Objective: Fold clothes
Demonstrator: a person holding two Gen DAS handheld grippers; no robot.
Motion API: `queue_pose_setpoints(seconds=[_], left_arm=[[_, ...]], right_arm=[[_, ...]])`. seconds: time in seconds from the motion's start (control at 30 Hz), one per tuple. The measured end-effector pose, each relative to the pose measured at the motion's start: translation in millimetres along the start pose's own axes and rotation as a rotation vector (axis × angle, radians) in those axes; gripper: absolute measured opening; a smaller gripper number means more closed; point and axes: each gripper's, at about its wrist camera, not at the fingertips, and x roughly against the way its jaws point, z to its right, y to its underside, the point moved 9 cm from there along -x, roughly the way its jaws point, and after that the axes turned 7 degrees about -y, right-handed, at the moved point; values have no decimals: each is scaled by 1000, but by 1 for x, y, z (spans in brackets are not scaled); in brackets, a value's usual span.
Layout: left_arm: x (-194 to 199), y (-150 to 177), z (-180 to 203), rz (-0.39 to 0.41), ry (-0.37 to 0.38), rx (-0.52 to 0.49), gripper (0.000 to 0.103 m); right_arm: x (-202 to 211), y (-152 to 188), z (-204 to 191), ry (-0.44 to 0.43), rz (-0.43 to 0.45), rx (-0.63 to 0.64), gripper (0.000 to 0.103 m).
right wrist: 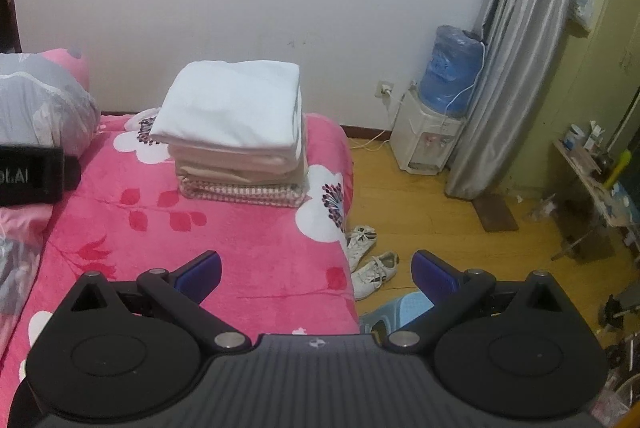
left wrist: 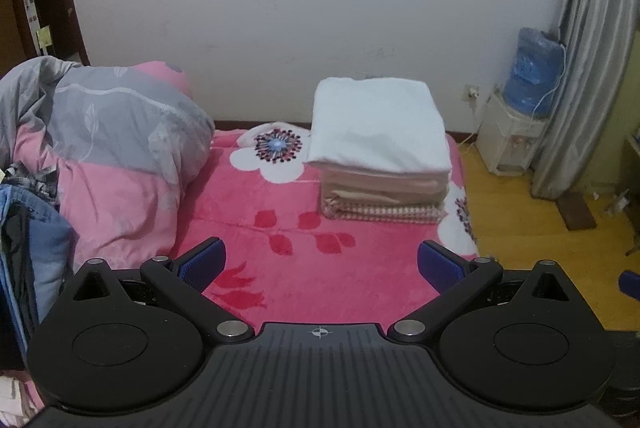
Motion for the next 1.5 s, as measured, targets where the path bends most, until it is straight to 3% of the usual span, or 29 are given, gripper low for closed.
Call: queue_pose_setpoints(seconds=[0.6, 1.0, 1.3, 1.5], left_arm=[[-3, 16, -5, -46, -24, -46, 103], [-21, 33, -8, -33, 0, -25, 103], [-101, 43, -19, -31, 66, -97, 103], [-166, 12, -23, -4, 156, -28, 103]], right_arm=[[4, 4, -10, -15, 9, -25, 103], [-13, 19, -4, -150, 75, -72, 103], [-58, 22, 6, -248, 147, -60, 103], [-123, -23, 19, -352, 166, -158, 103]])
